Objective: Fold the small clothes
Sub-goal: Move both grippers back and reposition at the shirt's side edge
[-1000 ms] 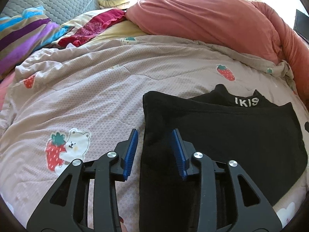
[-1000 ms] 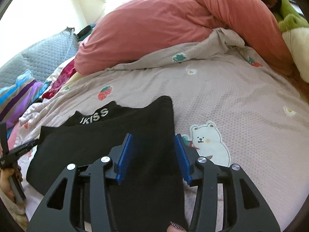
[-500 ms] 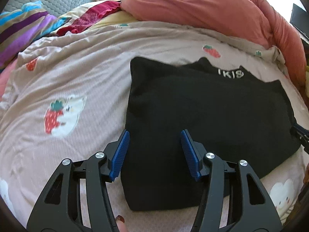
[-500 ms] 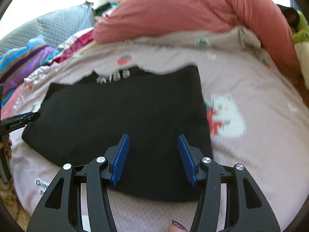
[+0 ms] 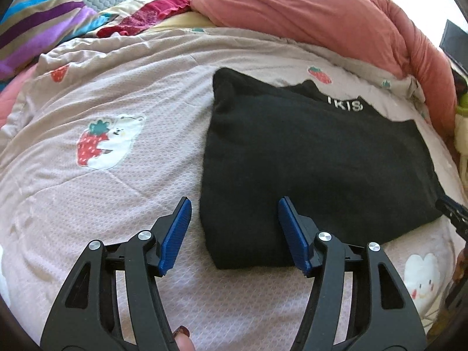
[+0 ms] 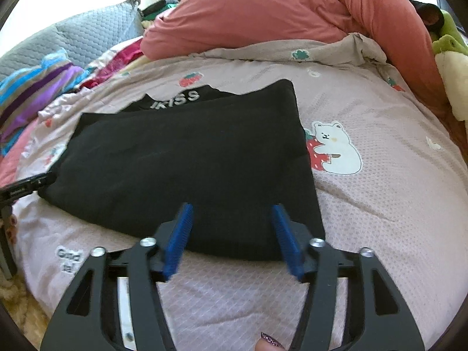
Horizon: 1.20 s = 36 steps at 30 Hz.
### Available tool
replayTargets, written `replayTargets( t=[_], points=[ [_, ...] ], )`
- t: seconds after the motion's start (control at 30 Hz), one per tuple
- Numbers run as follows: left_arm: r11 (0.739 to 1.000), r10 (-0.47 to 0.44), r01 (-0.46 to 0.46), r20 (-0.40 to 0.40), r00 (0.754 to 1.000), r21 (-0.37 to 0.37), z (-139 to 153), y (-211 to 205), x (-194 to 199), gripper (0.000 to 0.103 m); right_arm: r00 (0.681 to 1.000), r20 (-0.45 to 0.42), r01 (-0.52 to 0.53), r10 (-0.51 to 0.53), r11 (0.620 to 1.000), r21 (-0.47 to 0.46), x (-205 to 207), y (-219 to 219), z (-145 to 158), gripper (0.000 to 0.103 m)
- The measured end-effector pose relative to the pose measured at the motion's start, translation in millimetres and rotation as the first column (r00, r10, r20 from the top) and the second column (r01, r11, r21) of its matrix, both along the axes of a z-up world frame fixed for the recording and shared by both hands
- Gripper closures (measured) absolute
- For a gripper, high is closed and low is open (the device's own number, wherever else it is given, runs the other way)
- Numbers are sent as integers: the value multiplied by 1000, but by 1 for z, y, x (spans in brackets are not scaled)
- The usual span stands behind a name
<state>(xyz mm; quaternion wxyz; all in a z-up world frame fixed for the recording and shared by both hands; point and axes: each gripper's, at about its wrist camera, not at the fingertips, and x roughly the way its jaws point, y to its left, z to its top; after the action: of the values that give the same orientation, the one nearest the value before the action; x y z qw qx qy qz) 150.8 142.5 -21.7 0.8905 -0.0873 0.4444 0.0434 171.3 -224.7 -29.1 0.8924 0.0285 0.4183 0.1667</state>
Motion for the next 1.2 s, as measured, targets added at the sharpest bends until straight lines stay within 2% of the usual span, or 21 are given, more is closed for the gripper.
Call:
replayTargets(
  t=[0.1,0.2,0.27,0.33,0.4,0.5,0.8,1.2],
  points=[
    [1000,18,-18,19,1000,-17,5,7,-5,45,1000,13,-14,14,1000,20,-7,3,8,35],
    [999,34,-33,31,999,-26,8,13,-8,40,998,43,-46,45,999,18,-14,12,18,25],
    [999,52,-51,40,998,-14,10,17,-9,36,996,63,-68,67,998,12,-17,20,24,24],
    [997,74,-74,50,996,5,13,20,-10,30,993,77,-91,90,996,5,-20,30,29,18],
    [996,88,-88,61,994,-9,15,26,-11,30,990,85,-113,112,994,7,-21,39,33,18],
    [994,110,-109,64,992,-16,17,32,-12,19,985,91,-144,143,990,4,-22,53,36,15],
    [987,159,-157,75,984,-34,21,49,-15,11,960,114,-254,256,967,-30,-29,104,40,11],
    [977,208,-205,54,977,-58,18,68,-14,10,909,120,-393,399,917,-66,-43,171,33,9]
  ],
)
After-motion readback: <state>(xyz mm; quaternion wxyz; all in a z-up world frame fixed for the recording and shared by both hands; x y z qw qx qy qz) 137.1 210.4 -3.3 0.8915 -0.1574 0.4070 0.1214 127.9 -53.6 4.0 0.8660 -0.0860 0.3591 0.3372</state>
